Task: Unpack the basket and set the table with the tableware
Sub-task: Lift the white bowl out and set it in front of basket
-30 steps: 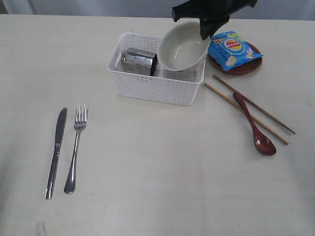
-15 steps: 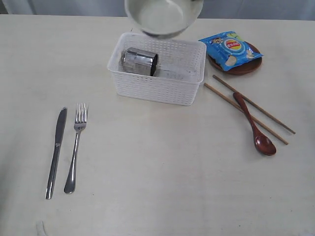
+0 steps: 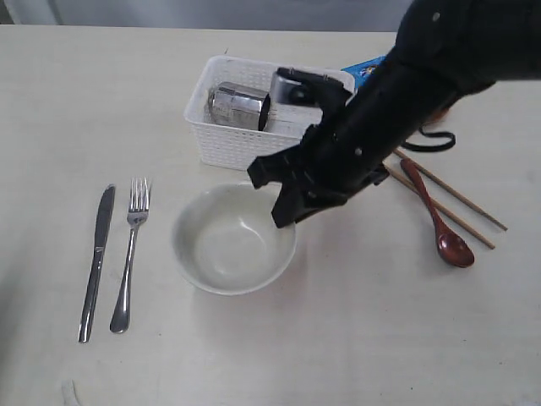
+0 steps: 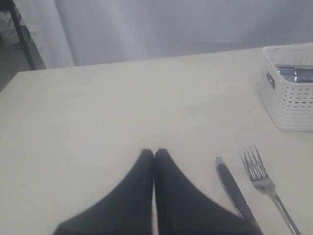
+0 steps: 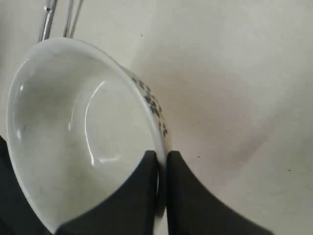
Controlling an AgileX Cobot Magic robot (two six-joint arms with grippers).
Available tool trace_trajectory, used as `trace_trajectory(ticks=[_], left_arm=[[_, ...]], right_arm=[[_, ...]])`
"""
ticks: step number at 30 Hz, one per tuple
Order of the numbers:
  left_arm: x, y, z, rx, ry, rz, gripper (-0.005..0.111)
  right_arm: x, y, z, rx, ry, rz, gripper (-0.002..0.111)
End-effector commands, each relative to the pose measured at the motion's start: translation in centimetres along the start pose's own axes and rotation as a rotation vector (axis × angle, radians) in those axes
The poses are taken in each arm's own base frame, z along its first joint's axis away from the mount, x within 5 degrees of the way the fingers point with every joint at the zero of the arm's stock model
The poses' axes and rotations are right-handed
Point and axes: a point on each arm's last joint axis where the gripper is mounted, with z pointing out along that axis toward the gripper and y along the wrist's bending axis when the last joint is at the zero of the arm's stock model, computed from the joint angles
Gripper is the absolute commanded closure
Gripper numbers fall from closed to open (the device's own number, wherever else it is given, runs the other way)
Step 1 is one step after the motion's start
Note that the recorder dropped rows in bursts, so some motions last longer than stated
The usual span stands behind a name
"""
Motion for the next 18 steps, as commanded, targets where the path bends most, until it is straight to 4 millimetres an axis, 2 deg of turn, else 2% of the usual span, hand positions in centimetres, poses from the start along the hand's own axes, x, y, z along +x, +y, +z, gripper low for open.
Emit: trace_trajectory(ticks=[1, 18], left_arm=[[0.1, 0.0, 0.0, 0.005, 0.0, -0.002, 0.107], [0.1, 0.0, 0.0, 0.005, 0.0, -0.002, 0.107]], right_arm=[[1.1, -0.9, 1.3, 0.026, -0.053, 0.033, 0.109], [1.9, -1.8, 3.0, 0.032, 0.017, 0.084, 0.108]])
